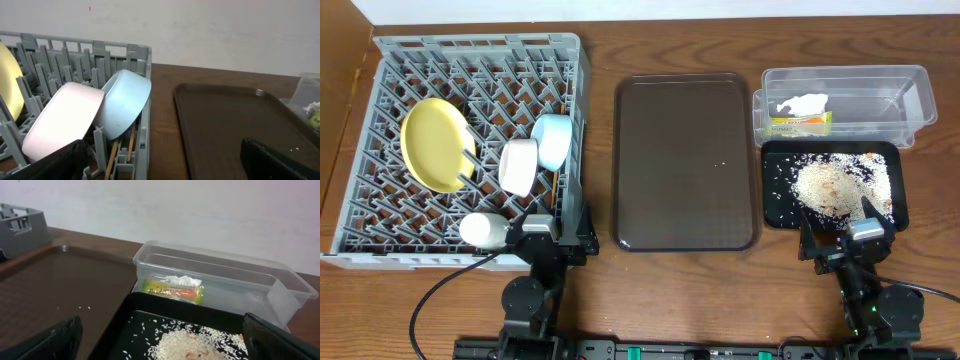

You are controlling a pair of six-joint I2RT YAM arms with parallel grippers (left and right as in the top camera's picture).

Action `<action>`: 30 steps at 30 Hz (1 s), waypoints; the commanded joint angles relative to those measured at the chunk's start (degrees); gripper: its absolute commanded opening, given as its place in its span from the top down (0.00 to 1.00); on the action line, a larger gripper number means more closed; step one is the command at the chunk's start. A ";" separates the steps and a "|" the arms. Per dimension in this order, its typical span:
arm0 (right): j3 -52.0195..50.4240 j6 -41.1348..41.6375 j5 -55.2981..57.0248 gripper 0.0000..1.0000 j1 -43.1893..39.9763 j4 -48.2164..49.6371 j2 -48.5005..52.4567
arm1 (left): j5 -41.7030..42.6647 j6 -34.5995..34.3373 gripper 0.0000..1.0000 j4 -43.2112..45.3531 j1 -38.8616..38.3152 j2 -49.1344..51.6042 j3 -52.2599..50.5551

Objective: Sort waste into correct bins and load items into the dishwasher

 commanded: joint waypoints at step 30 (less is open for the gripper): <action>-0.09 0.46 0.13 0.01 -0.70 -0.24 -0.24 | -0.35 -0.50 0.02 -1.97 0.24 0.85 -1.16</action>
